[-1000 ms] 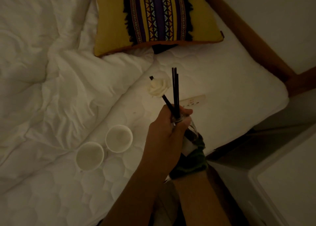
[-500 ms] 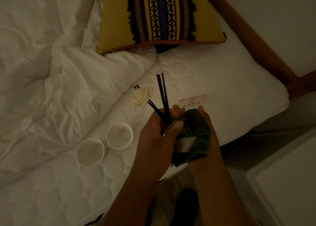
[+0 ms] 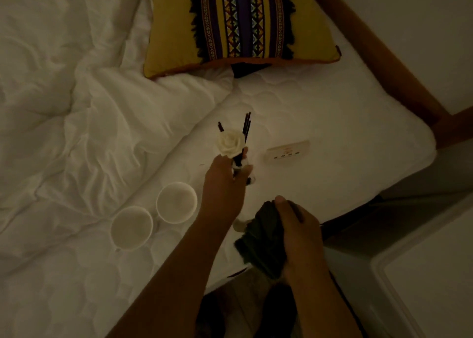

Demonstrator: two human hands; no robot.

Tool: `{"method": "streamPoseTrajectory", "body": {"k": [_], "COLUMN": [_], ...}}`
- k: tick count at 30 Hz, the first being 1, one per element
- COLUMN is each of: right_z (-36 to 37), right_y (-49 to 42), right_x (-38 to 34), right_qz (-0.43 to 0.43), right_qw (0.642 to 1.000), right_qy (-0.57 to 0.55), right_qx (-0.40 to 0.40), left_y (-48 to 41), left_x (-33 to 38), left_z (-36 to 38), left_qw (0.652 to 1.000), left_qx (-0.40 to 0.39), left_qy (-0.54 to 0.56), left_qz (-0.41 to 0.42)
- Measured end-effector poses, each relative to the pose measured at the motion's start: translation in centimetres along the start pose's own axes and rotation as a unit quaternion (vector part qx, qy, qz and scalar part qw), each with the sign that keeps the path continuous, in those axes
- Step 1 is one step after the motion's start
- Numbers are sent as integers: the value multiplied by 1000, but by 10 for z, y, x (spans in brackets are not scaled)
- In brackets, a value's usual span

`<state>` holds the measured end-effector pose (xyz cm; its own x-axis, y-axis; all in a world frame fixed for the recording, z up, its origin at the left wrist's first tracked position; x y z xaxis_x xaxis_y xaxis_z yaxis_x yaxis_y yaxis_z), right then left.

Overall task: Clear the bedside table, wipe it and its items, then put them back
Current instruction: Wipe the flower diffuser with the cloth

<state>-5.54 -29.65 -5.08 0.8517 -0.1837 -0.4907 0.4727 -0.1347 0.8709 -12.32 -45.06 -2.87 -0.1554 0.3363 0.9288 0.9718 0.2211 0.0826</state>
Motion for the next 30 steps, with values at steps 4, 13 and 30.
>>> {"method": "streamPoseTrajectory", "body": {"k": [4, 13, 30], "right_z": [-22, -46, -90], "right_y": [-10, -23, -36], "right_x": [-23, -38, -48], "right_qz": [-115, -194, -112], "right_qw": [982, 946, 984], "right_qy": [129, 234, 107], "right_qx": [70, 116, 89], "left_y": [-14, 1, 34], "left_x": [-54, -102, -44], "left_z": [-4, 7, 83], "left_qw": [997, 990, 979], "left_qx": [10, 37, 154], "left_qy": [-60, -127, -5], "left_qz": [-37, -45, -132]}}
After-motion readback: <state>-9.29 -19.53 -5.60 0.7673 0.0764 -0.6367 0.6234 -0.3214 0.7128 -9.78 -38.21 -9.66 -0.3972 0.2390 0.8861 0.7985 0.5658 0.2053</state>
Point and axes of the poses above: each hand's wrist, its own y-axis away from the middle knuckle, its own z-axis out of the palm, x = y × z, the point moved 7 cm from there along -y, towards the middle knuckle, and after that the axes turned 13 degrees about z, right-handed, at the moved point
